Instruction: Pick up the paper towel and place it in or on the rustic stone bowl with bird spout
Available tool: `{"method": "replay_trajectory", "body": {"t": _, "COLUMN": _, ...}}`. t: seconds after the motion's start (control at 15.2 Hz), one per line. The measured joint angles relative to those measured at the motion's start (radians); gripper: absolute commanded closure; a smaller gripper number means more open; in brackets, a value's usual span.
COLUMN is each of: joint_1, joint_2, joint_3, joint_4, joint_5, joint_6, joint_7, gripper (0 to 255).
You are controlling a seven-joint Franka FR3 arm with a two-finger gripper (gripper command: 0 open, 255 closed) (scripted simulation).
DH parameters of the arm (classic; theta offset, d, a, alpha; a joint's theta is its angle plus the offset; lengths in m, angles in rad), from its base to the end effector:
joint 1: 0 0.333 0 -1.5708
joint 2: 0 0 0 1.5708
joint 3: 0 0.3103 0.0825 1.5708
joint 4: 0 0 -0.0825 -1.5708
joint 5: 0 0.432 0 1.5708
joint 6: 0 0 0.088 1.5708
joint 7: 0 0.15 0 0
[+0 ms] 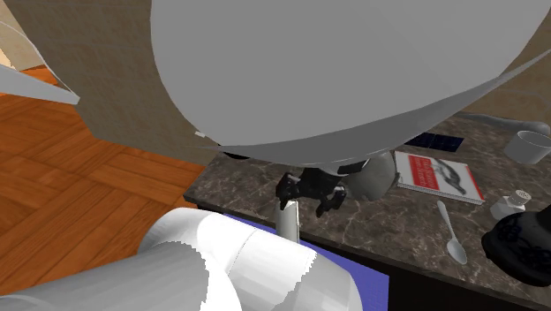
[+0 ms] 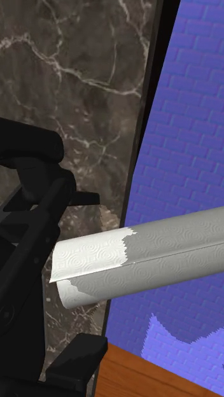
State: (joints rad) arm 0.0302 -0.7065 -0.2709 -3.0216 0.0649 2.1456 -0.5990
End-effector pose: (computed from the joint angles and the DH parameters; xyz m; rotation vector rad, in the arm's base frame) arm 0.2942 -0.0284 0.2252 -2.8019 -0.5636 0.1316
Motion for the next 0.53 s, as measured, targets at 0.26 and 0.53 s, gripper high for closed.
{"method": "replay_trajectory", "body": {"t": 0.26, "joint_1": 0.0, "joint_2": 0.001, "joint_3": 0.0, "joint_4": -0.001, "joint_5": 0.0, "joint_6": 0.002, "joint_7": 0.0, "gripper": 255}}
{"method": "replay_trajectory", "body": {"t": 0.53, "joint_1": 0.0, "joint_2": 0.001, "joint_3": 0.0, "joint_4": -0.001, "joint_5": 0.0, "joint_6": 0.002, "joint_7": 0.0, "gripper": 255}}
